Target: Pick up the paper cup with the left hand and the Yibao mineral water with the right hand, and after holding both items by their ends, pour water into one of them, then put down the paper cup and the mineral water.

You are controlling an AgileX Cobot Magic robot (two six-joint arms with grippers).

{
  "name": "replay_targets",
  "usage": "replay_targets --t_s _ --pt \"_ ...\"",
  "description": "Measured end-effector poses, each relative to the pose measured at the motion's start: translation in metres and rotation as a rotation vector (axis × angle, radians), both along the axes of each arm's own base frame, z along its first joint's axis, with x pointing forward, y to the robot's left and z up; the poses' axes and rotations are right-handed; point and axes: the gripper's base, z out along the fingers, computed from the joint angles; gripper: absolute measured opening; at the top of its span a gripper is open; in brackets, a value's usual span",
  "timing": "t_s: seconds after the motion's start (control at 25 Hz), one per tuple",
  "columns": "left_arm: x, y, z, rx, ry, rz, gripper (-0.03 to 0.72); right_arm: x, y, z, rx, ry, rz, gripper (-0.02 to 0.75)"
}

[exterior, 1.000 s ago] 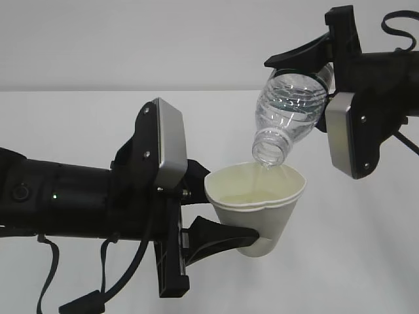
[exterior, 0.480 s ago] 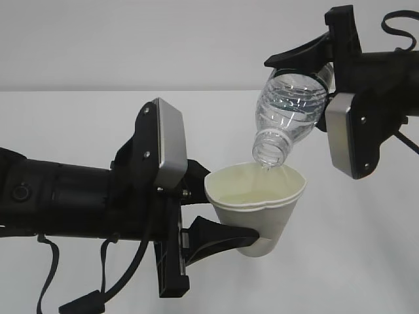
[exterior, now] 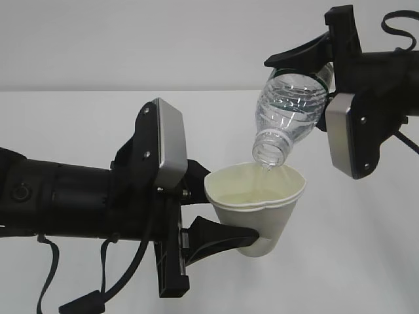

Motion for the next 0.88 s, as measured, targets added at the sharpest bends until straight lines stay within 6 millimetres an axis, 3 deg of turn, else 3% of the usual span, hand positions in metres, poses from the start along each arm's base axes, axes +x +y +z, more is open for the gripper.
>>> replay_targets --t_s 0.88 --pt "0.0001 0.0003 -0.0007 0.008 0.002 0.002 0.363 0.0003 -0.0001 0.0004 0.006 -0.001 -0.004 0.453"
